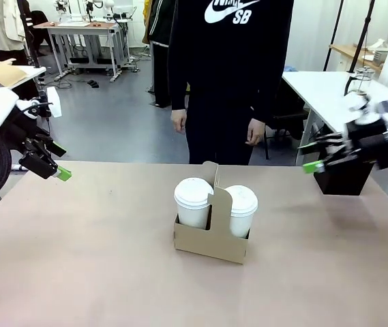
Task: Pour a drink into a cup and package it in a carrier.
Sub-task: Insert the held 600 ml Paper Cup into the Cup Carrier.
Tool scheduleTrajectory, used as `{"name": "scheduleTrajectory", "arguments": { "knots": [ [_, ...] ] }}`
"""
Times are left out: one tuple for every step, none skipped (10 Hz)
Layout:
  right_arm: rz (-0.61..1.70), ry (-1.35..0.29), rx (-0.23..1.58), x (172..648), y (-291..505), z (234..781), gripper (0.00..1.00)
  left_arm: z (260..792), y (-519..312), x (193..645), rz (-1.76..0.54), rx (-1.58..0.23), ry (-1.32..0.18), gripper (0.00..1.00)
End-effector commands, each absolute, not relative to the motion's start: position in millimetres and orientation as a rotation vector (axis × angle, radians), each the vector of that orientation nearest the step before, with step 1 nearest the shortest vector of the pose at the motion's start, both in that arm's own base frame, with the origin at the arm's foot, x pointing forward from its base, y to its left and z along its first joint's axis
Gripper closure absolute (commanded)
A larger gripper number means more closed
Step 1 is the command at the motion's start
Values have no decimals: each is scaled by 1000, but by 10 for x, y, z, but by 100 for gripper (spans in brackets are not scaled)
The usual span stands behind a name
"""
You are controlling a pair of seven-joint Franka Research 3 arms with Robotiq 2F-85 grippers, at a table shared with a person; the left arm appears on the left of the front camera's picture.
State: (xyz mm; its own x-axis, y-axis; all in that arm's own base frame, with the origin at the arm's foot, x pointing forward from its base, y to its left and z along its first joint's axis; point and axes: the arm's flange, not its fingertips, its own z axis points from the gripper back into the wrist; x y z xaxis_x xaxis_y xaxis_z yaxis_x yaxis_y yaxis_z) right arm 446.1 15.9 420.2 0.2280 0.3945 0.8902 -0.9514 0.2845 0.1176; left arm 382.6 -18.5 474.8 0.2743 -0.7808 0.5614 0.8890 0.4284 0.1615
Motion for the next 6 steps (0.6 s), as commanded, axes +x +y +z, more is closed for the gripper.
{"name": "scheduleTrajectory", "arguments": {
  "knots": [
    [822, -676, 662, 4197, -93, 4511, 0, 4752, -179, 3830, -1123, -221, -637, 0],
    [764, -640, 591, 4166, -254, 4534, 0, 4752, -179, 3830, -1123, -221, -637, 0],
    [712, -610, 510, 4142, -399, 4509, 0, 4752, -179, 3830, -1123, -221, -637, 0],
    [675, -597, 457, 4108, -529, 4465, 0, 4752, -179, 3830, -1123, -221, -637, 0],
    [655, -594, 422, 4087, -612, 4421, 0, 4752, -179, 3830, -1123, -221, -637, 0],
    [646, -594, 402, 4081, -669, 4367, 0, 4752, -179, 3830, -1123, -221, -637, 0]
  ]
}}
